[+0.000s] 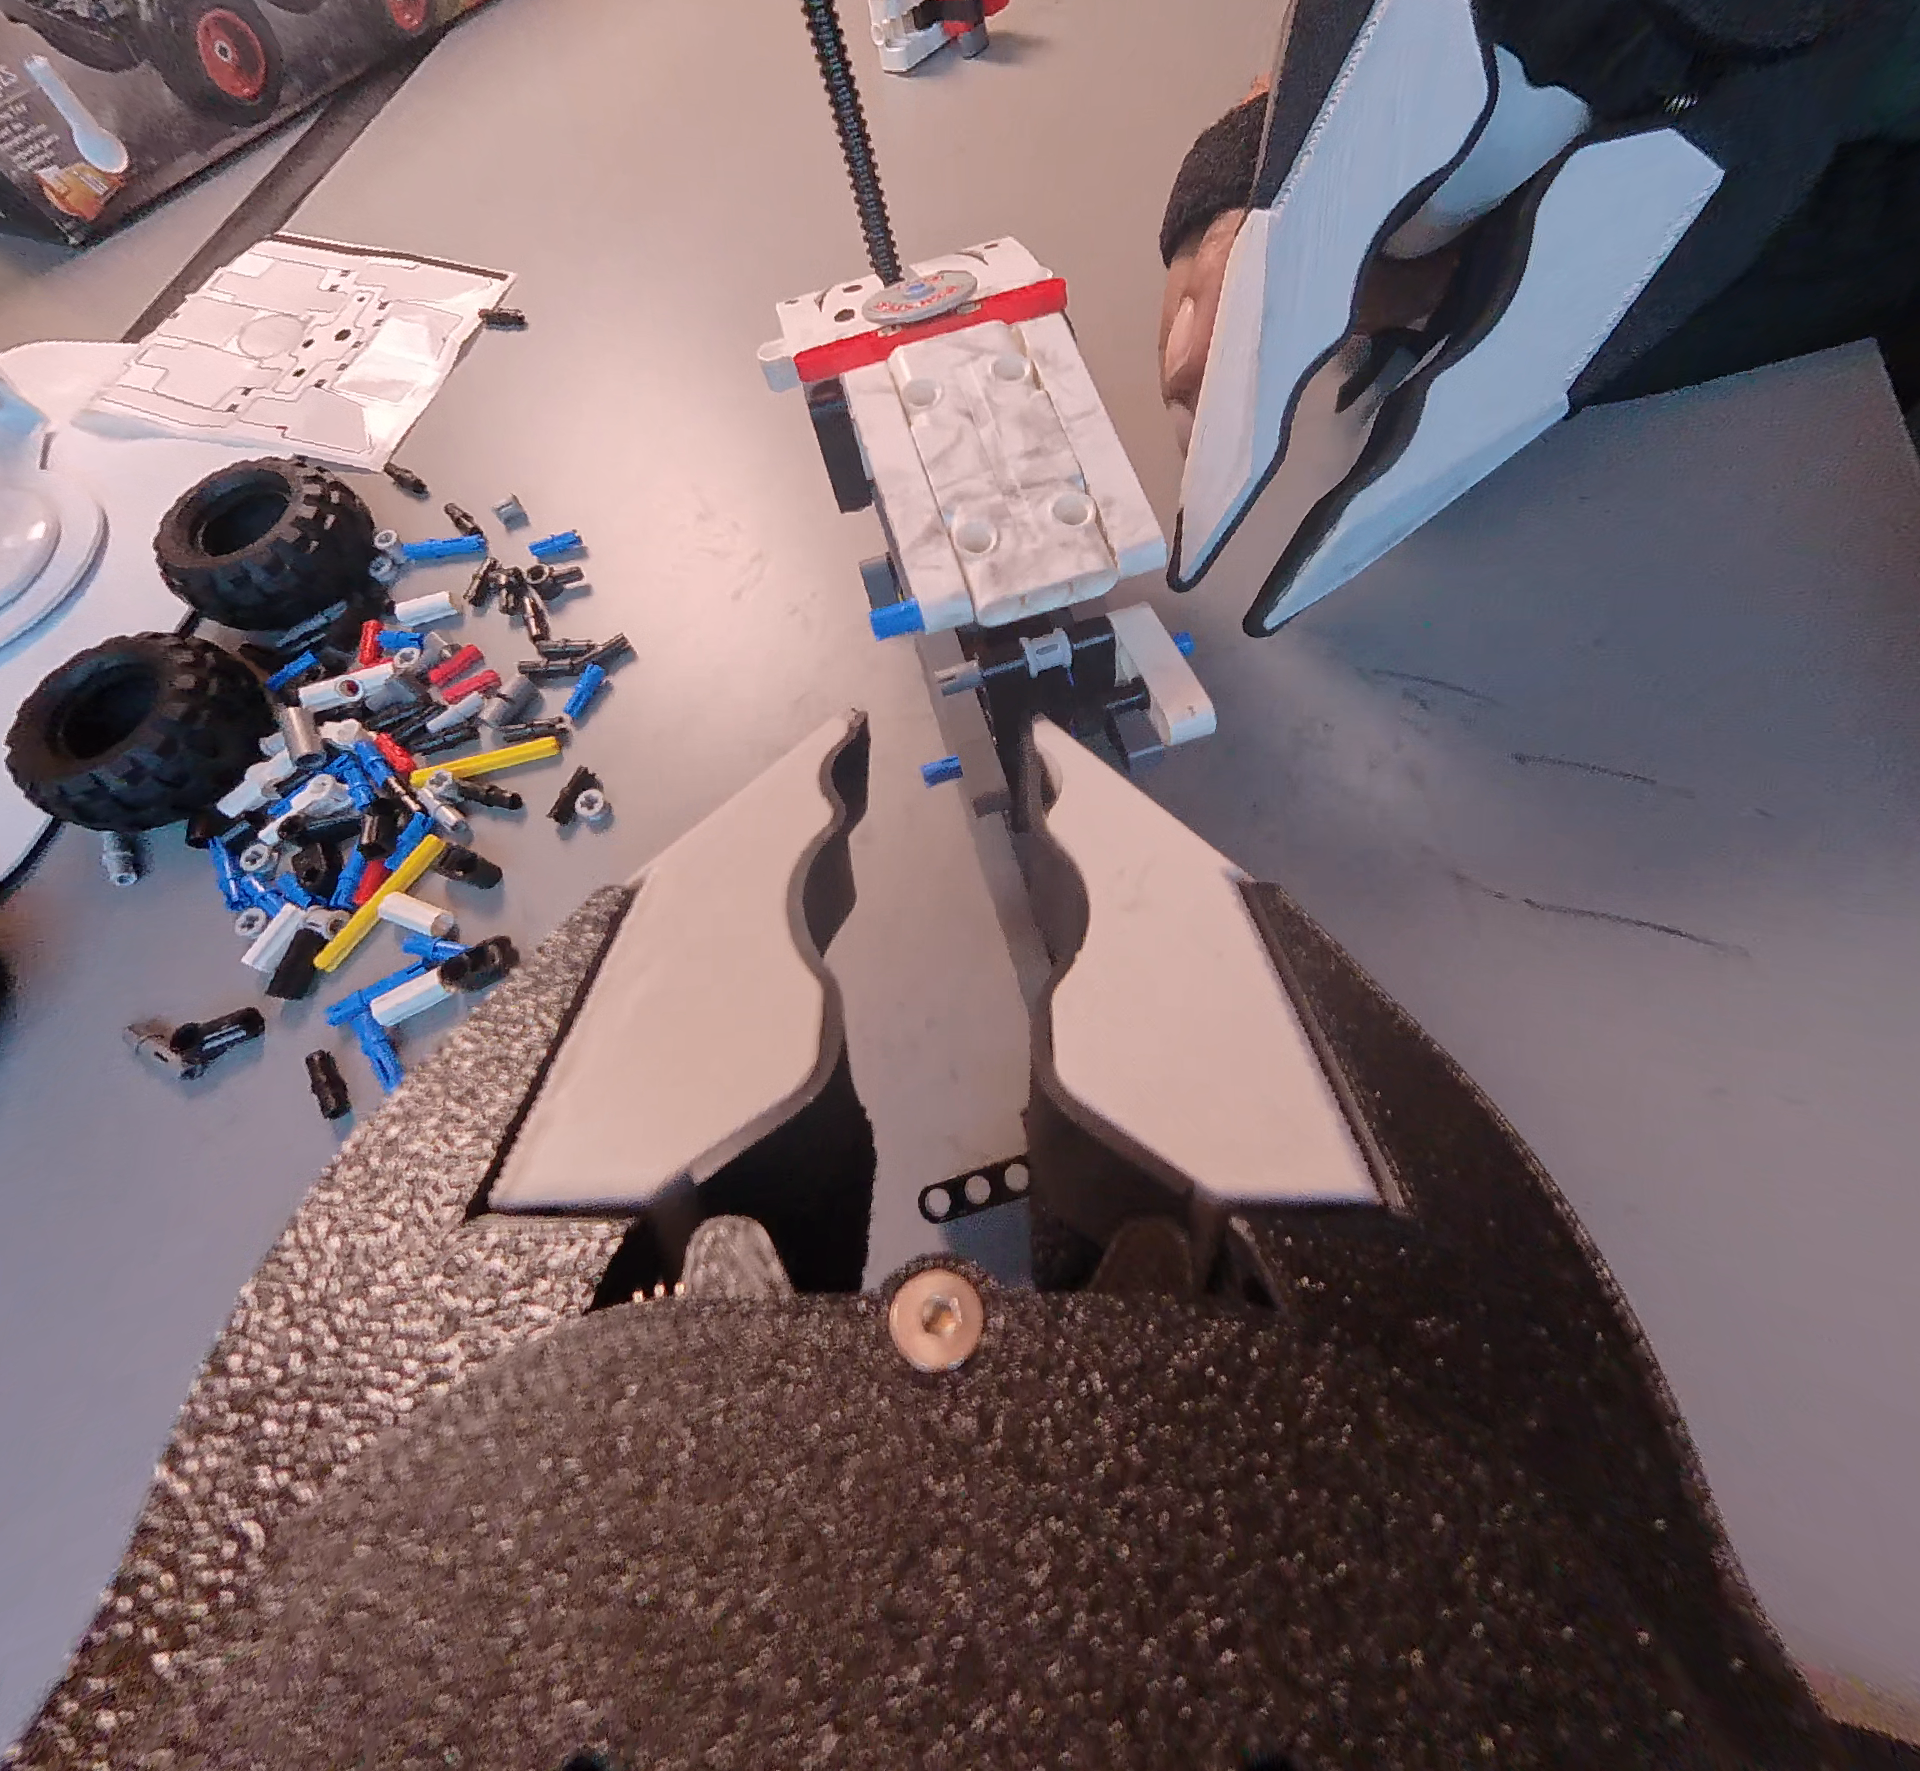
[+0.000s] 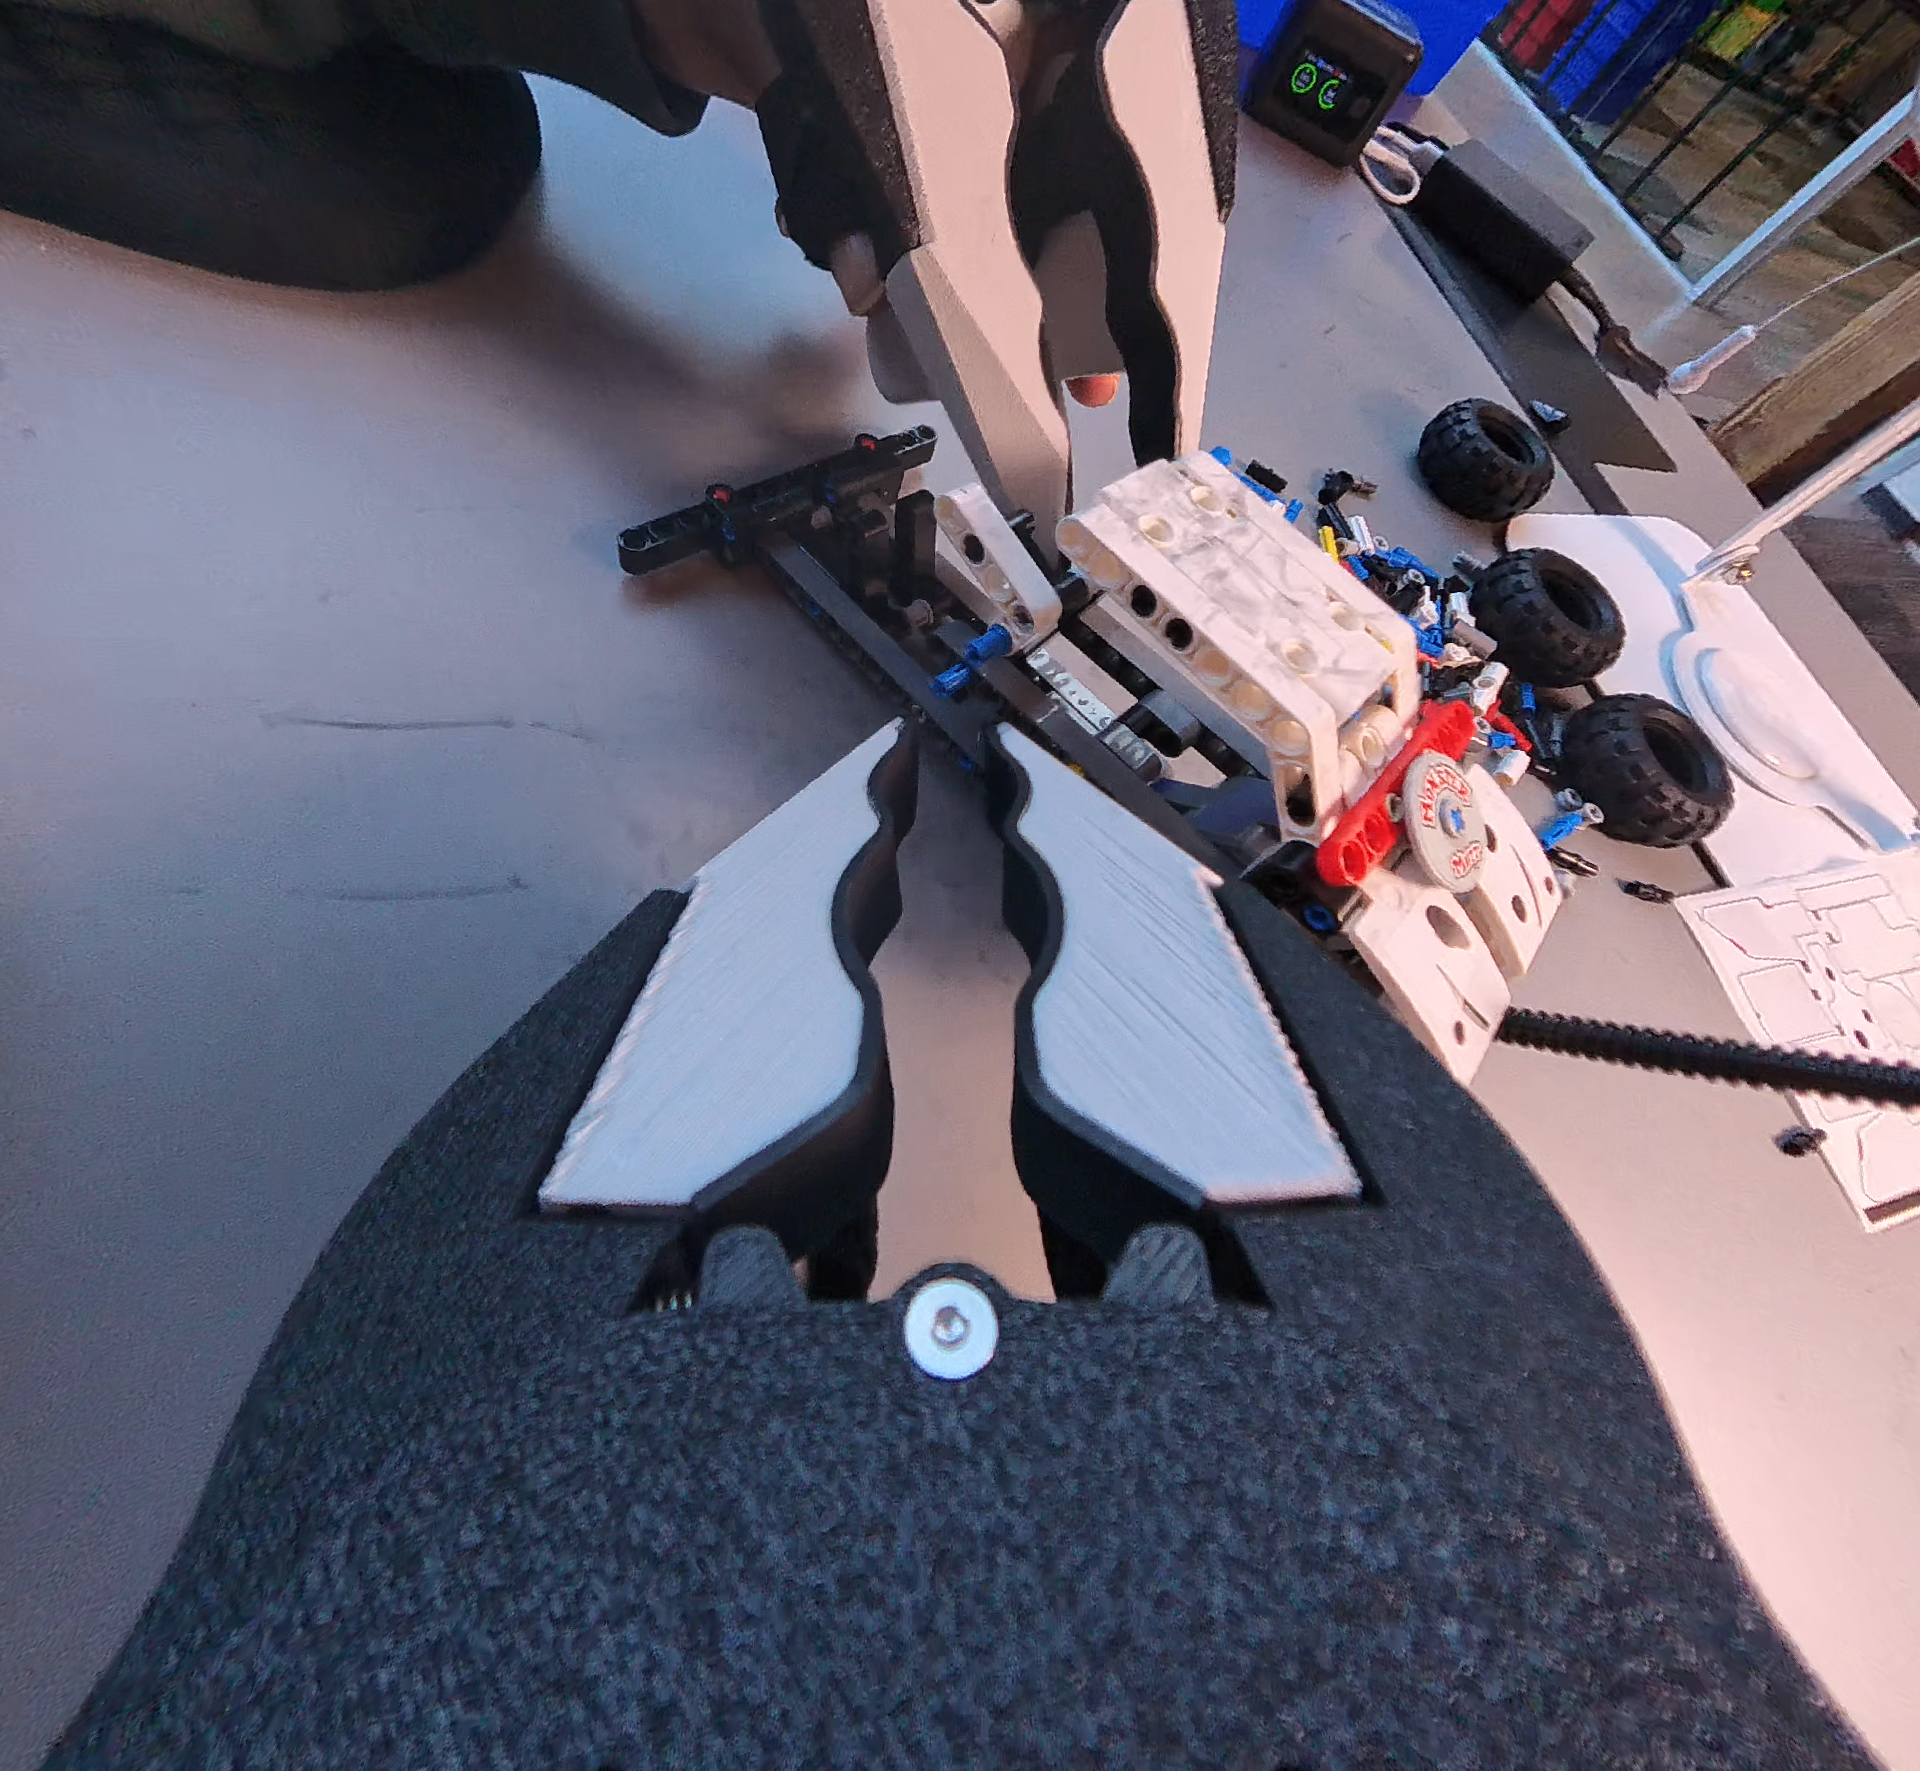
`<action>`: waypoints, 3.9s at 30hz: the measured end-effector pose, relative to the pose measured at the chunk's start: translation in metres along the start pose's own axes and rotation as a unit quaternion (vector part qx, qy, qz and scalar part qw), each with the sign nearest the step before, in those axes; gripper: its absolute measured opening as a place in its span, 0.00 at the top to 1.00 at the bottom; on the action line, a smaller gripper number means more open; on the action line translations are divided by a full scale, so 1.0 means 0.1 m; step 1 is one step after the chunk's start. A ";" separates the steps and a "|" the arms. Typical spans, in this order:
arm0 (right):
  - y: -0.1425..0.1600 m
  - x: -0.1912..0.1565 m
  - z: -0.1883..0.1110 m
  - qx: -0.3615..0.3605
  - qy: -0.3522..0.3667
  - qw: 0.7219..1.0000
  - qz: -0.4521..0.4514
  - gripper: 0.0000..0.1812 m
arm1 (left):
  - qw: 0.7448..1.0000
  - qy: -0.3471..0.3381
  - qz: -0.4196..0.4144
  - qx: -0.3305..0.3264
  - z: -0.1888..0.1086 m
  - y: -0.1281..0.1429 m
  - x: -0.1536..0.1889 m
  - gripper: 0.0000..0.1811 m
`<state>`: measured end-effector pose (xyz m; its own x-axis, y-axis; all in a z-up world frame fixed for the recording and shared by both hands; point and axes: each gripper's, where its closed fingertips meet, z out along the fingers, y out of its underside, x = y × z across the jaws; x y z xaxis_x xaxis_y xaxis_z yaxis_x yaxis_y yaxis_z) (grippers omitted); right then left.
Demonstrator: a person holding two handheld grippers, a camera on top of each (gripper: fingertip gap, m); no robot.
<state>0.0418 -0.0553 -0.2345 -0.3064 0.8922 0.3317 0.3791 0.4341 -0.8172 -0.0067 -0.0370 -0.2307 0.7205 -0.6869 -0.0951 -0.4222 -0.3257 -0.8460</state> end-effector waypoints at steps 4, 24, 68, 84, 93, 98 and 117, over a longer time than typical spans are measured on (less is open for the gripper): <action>0.01 -0.01 0.01 -0.003 0.004 1.000 -0.019 0.94 | 1.000 -0.024 -0.006 -0.014 -0.11 0.07 -0.09 0.85; -1.05 2.62 -0.44 0.181 0.284 0.939 0.069 0.78 | 0.878 -0.365 -0.123 0.283 -1.20 -1.06 -2.12 0.59; 0.47 2.21 -1.41 0.156 0.371 0.885 0.231 0.89 | 0.842 -0.486 -0.121 0.201 -0.66 -1.10 -3.15 0.65; 0.81 2.34 -1.90 0.129 0.437 0.860 0.230 0.89 | 0.820 -0.534 -0.100 0.178 -0.61 -1.02 -3.26 0.57; 0.80 2.28 -1.76 0.117 0.420 0.872 0.223 0.89 | 0.832 -0.517 -0.097 0.175 -0.57 -1.04 -3.23 0.77; 0.80 2.25 -1.71 0.113 0.412 0.876 0.221 0.90 | 0.845 -0.495 -0.102 0.175 -0.51 -1.07 -3.20 0.90; 0.78 2.19 -1.61 0.103 0.401 0.886 0.207 0.90 | 0.891 -0.390 -0.088 0.216 -0.17 -1.63 -2.85 1.00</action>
<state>0.1447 0.1939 -0.1497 0.5725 0.8072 0.1436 0.1211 0.0899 -0.9886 -0.1526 0.2010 -0.0572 0.9887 0.0658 -0.1347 -0.1358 0.0127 -0.9907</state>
